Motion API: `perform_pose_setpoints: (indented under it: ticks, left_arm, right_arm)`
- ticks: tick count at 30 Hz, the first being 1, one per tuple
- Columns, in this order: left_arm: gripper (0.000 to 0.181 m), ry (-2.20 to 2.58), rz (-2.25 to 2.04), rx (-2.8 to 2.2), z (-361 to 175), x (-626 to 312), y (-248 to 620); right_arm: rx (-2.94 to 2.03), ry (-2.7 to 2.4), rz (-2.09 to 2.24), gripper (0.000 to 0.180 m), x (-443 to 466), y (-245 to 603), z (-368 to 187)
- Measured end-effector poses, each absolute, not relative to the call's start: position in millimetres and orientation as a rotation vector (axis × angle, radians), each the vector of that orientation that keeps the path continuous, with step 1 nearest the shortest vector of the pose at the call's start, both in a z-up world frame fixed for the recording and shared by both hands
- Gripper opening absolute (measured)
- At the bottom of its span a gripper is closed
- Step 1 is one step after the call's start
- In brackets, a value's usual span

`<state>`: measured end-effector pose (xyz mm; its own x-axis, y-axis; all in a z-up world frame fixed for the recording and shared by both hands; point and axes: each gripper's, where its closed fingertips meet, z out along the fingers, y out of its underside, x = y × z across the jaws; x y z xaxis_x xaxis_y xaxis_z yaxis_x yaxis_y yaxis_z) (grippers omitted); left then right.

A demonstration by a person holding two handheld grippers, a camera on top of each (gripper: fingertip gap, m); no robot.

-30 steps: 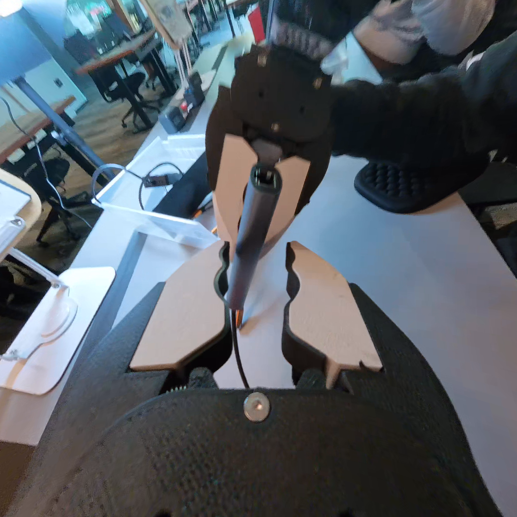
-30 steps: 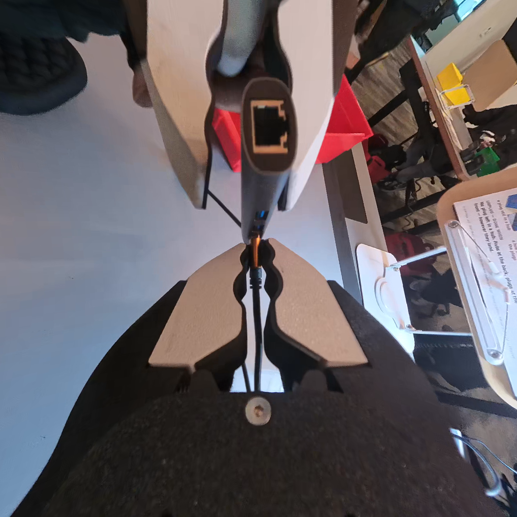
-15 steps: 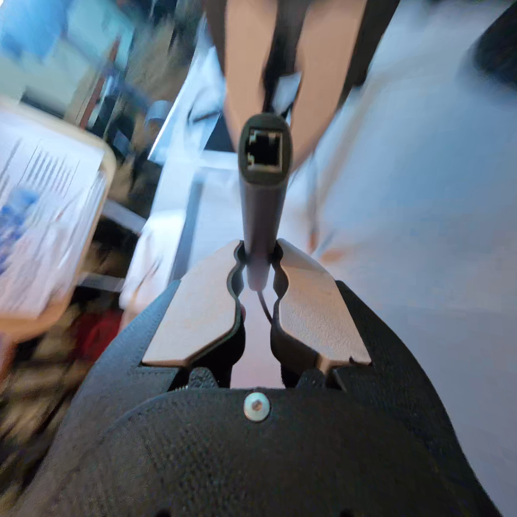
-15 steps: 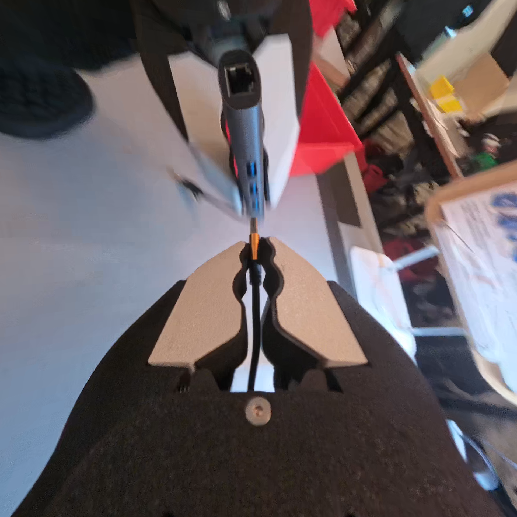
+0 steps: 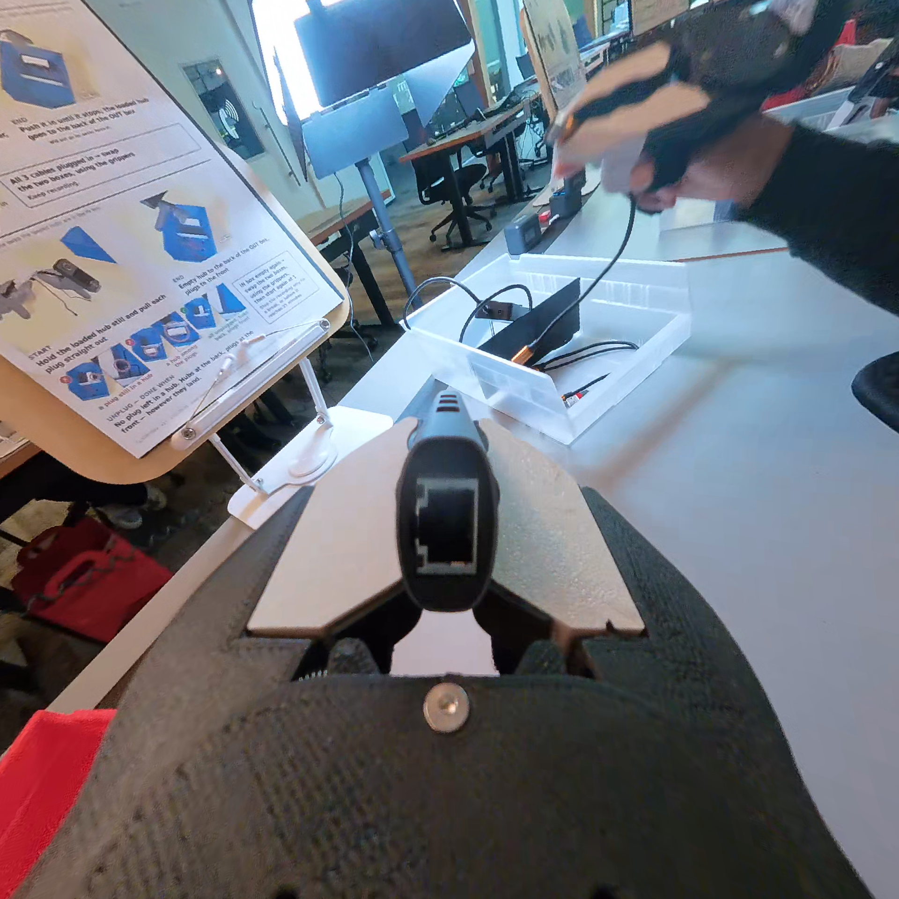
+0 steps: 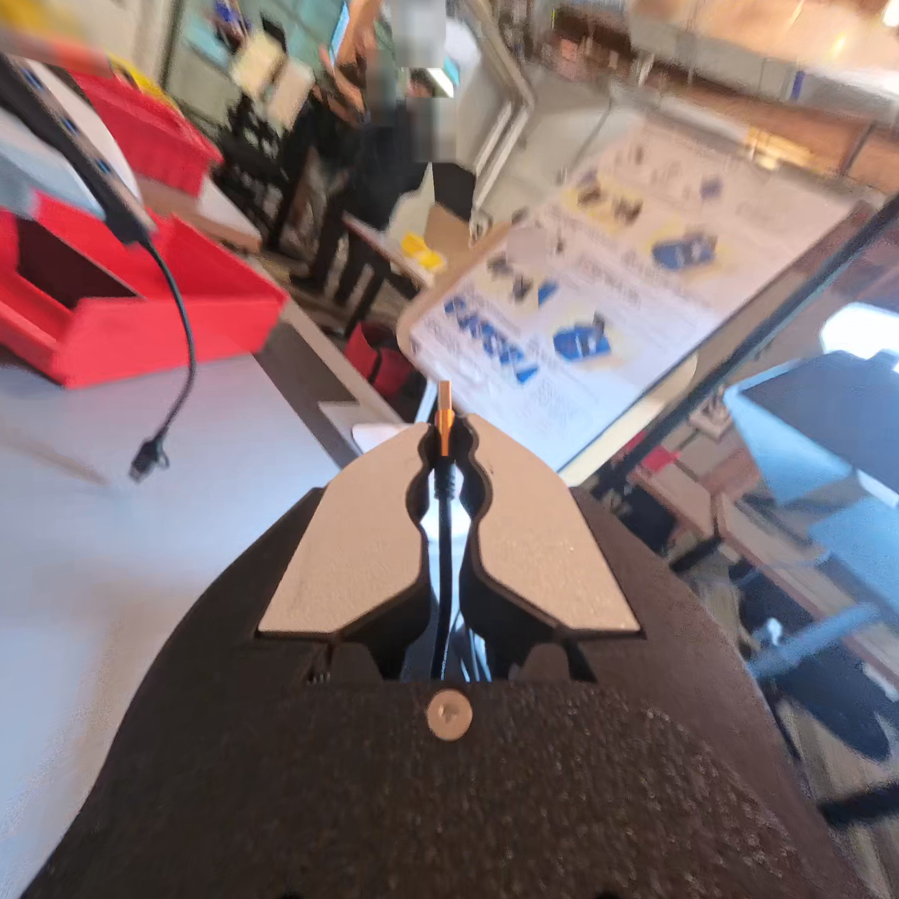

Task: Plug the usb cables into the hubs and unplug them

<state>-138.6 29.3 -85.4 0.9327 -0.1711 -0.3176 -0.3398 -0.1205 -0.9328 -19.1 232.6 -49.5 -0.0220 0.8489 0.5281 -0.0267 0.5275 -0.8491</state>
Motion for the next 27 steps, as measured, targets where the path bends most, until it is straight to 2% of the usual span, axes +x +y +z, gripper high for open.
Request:
perform_pose_setpoints:
  ticks: [2,4,7,11,17,21,27]
  left_arm:
    - [0.018,0.382,0.134,-1.701,-87.0,-139.4,32.2]
    - [0.018,0.380,0.106,-1.697,-86.9,-137.3,33.5]
    - [0.018,0.391,0.068,-1.681,-83.5,-131.7,32.6]
    - [0.019,0.412,-0.037,-1.636,-77.2,-119.6,30.9]
    - [0.018,0.463,-0.218,-1.595,-76.8,-89.8,34.2]
    - [0.018,0.478,-0.273,-1.633,-88.8,-70.3,46.1]
    - [0.018,0.325,-0.337,-1.665,-95.6,-70.3,62.2]
  right_arm:
    - [-0.959,-1.539,0.727,0.008,-32.3,262.0,-98.7]
    - [-1.090,-1.586,0.628,0.022,-37.4,284.4,-133.5]
    - [-1.127,-1.578,0.643,0.043,-39.8,282.0,-131.3]
    - [-0.982,-1.614,0.770,0.044,-43.2,230.5,-99.7]
    - [-0.680,-1.787,0.869,0.038,-56.0,115.1,-87.8]
    - [-0.507,-1.794,0.639,0.037,-66.3,75.0,-94.2]
    - [-0.361,-1.724,0.291,0.034,-80.7,66.3,-108.9]
